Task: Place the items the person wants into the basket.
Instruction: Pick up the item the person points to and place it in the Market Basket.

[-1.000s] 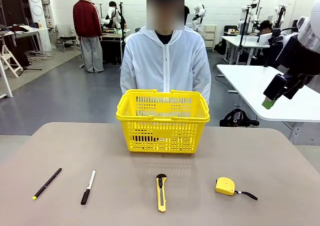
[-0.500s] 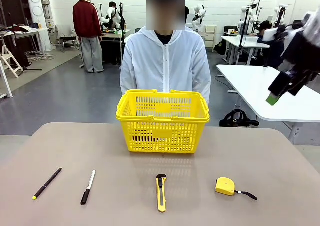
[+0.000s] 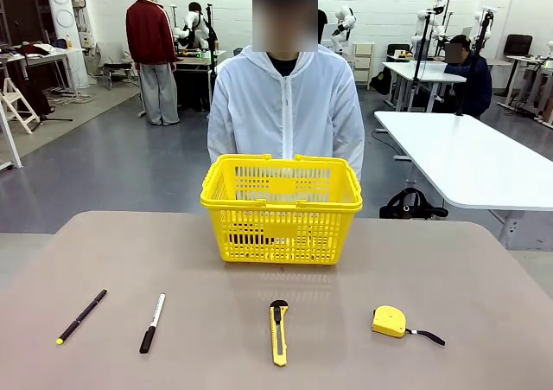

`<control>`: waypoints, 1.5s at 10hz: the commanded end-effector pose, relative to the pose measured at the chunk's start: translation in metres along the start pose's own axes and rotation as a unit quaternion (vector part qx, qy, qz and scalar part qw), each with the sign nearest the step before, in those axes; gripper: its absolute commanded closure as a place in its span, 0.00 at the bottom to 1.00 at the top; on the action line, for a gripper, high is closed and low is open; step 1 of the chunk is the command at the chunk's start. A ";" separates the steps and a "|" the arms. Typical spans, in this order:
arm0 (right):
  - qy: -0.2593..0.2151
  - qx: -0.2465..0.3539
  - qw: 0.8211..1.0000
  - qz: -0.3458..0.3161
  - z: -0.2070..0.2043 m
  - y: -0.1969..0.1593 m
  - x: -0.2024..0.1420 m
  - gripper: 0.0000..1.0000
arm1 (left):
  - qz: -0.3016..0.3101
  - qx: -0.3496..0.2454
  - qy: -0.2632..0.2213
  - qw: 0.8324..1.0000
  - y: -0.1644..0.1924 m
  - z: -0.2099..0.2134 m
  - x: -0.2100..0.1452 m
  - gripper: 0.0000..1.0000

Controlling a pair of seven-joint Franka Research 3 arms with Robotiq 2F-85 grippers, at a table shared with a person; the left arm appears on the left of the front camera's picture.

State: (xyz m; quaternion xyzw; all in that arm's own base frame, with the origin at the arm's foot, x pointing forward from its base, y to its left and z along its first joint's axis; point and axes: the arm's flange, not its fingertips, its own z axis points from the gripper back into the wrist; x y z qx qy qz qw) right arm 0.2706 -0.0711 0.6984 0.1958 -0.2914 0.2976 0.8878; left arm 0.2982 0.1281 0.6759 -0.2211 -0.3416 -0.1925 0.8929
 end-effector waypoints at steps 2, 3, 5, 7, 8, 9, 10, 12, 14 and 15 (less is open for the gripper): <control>-0.035 0.015 0.999 -0.001 0.014 -0.012 -0.025 0.00 | -0.006 -0.006 -0.004 1.000 0.000 0.000 0.000 0.00; -0.045 0.008 0.999 -0.005 0.021 -0.012 -0.036 0.00 | -0.006 -0.006 -0.004 1.000 0.000 0.000 0.000 0.00; -0.033 -0.006 0.999 -0.014 0.022 -0.011 -0.041 0.00 | -0.006 -0.006 -0.004 1.000 0.000 0.000 0.000 0.00; -0.037 -0.002 0.999 -0.013 0.029 -0.016 -0.032 0.00 | -0.006 -0.006 -0.004 1.000 0.000 0.000 0.000 0.00; -0.037 -0.002 0.999 -0.013 0.029 -0.016 -0.032 0.00 | -0.006 -0.006 -0.004 1.000 0.000 0.000 0.000 0.00; -0.037 -0.002 0.999 -0.013 0.029 -0.016 -0.032 0.00 | -0.006 -0.006 -0.004 1.000 0.000 0.000 0.000 0.00; -0.037 -0.002 0.999 -0.013 0.029 -0.016 -0.032 0.00 | -0.006 -0.006 -0.004 1.000 0.000 0.000 0.000 0.00; -0.037 -0.002 0.999 -0.013 0.029 -0.016 -0.032 0.00 | -0.006 -0.006 -0.004 1.000 0.000 0.000 0.000 0.00; -0.037 -0.002 0.999 -0.013 0.029 -0.016 -0.032 0.00 | -0.006 -0.006 -0.004 1.000 0.000 0.000 0.000 0.00; -0.037 -0.002 0.999 -0.013 0.029 -0.016 -0.032 0.00 | -0.006 -0.006 -0.004 1.000 0.000 0.000 0.000 0.00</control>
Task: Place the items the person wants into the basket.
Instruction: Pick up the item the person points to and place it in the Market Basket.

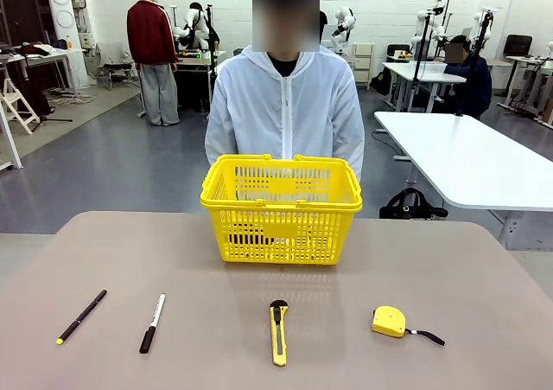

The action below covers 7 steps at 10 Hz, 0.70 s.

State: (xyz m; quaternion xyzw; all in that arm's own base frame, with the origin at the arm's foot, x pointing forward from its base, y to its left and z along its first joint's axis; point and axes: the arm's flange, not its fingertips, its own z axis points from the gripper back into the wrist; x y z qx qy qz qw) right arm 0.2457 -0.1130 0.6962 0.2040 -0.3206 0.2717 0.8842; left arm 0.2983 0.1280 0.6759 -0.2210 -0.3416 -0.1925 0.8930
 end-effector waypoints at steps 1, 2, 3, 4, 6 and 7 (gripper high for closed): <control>-0.002 0.006 1.000 0.005 -0.001 0.000 0.003 0.00 | -0.006 -0.006 -0.004 1.000 0.000 0.000 0.000 0.00; -0.002 0.006 1.000 0.005 -0.001 0.000 0.003 0.00 | -0.006 -0.006 -0.004 1.000 0.000 0.000 0.000 0.00; -0.002 0.006 1.000 0.005 -0.001 0.000 0.003 0.00 | -0.006 -0.006 -0.004 1.000 0.000 0.000 0.000 0.00; -0.002 0.006 1.000 0.005 -0.001 0.000 0.003 0.00 | -0.006 -0.006 -0.004 1.000 0.000 0.000 0.000 0.00; -0.002 0.006 1.000 0.005 -0.001 0.000 0.003 0.00 | -0.006 -0.006 -0.004 1.000 0.000 0.000 0.000 0.00; -0.002 0.006 1.000 0.005 -0.001 0.000 0.003 0.00 | -0.006 -0.006 -0.004 1.000 0.000 0.000 0.000 0.00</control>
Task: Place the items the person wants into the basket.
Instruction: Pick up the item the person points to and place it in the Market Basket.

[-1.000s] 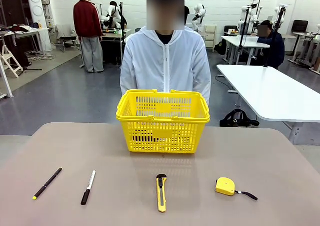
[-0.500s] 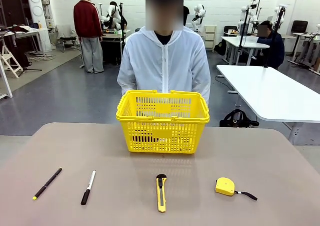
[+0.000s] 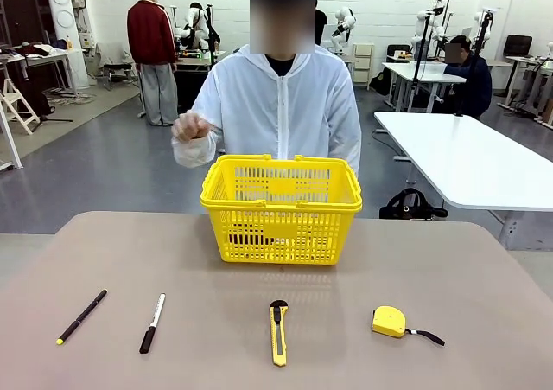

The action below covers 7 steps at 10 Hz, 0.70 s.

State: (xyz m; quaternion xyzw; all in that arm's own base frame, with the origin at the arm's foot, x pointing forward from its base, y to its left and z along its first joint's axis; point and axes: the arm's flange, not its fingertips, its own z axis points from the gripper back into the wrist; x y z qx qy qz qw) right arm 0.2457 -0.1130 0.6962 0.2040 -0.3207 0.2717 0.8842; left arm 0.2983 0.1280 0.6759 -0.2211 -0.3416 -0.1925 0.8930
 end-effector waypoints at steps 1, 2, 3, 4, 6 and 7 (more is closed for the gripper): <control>-0.002 0.006 1.000 0.005 -0.001 0.000 0.003 0.00 | -0.006 -0.006 -0.004 1.000 0.000 0.000 0.000 0.00; -0.002 0.006 1.000 0.005 -0.001 0.000 0.003 0.00 | -0.006 -0.006 -0.004 1.000 0.000 0.000 0.000 0.00; -0.002 0.006 1.000 0.005 -0.001 0.000 0.003 0.00 | -0.006 -0.006 -0.004 1.000 0.000 0.000 0.000 0.00; -0.002 0.006 1.000 0.005 -0.001 0.000 0.003 0.00 | -0.006 -0.006 -0.004 1.000 0.000 0.000 0.000 0.00; -0.002 0.006 1.000 0.005 -0.001 0.000 0.003 0.00 | -0.006 -0.006 -0.004 1.000 0.000 0.000 0.000 0.00; -0.002 0.006 1.000 0.005 -0.001 0.000 0.003 0.00 | -0.006 -0.006 -0.004 1.000 0.000 0.000 0.000 0.00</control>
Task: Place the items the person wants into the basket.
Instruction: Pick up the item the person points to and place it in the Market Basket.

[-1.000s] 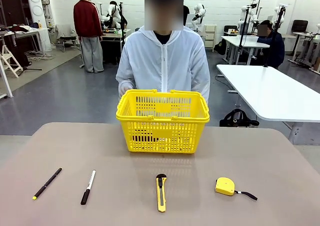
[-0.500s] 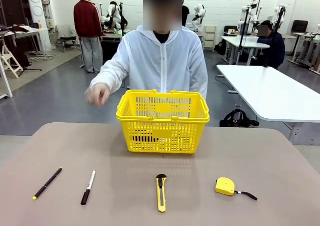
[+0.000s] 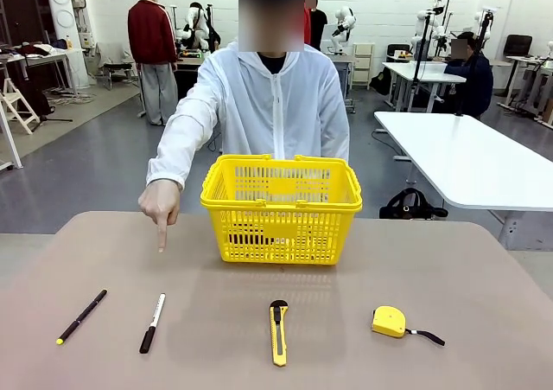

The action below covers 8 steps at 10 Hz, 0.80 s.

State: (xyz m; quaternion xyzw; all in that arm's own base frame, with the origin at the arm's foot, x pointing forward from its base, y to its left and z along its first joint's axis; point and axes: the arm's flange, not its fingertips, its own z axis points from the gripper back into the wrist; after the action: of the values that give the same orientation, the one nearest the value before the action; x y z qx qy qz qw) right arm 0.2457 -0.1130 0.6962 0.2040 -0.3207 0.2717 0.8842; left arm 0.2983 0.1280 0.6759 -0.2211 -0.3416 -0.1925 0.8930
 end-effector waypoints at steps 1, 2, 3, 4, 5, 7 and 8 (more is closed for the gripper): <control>-0.002 0.006 1.000 0.005 -0.001 0.000 0.003 0.00 | -0.006 -0.006 -0.004 1.000 0.000 0.000 0.000 0.00; -0.002 0.006 1.000 0.005 -0.001 0.000 0.003 0.00 | -0.006 -0.006 -0.004 1.000 0.000 0.000 0.000 0.00; -0.002 0.006 1.000 0.005 -0.001 0.000 0.003 0.00 | 0.000 0.000 0.000 1.000 0.000 0.000 0.000 0.00; -0.002 0.006 1.000 0.005 -0.001 0.000 0.003 0.00 | 0.010 0.027 0.055 0.998 -0.016 -0.030 0.002 0.00; -0.002 0.006 1.000 0.005 -0.001 0.000 0.003 0.00 | 0.023 0.037 0.090 0.995 -0.038 -0.062 0.010 0.00; -0.002 0.006 1.000 0.005 -0.001 0.000 0.003 0.00 | 0.032 0.084 0.172 0.981 -0.095 -0.105 -0.016 0.00; -0.002 0.006 1.000 0.005 -0.001 0.000 0.003 0.00 | 0.046 0.136 0.179 0.973 -0.116 -0.128 -0.029 0.00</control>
State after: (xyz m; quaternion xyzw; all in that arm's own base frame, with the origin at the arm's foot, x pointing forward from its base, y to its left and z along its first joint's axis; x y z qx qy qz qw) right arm 0.2458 -0.1118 0.6968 0.2030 -0.3205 0.2729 0.8841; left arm 0.3077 -0.0130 0.6090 -0.1156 -0.1992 -0.1674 0.9586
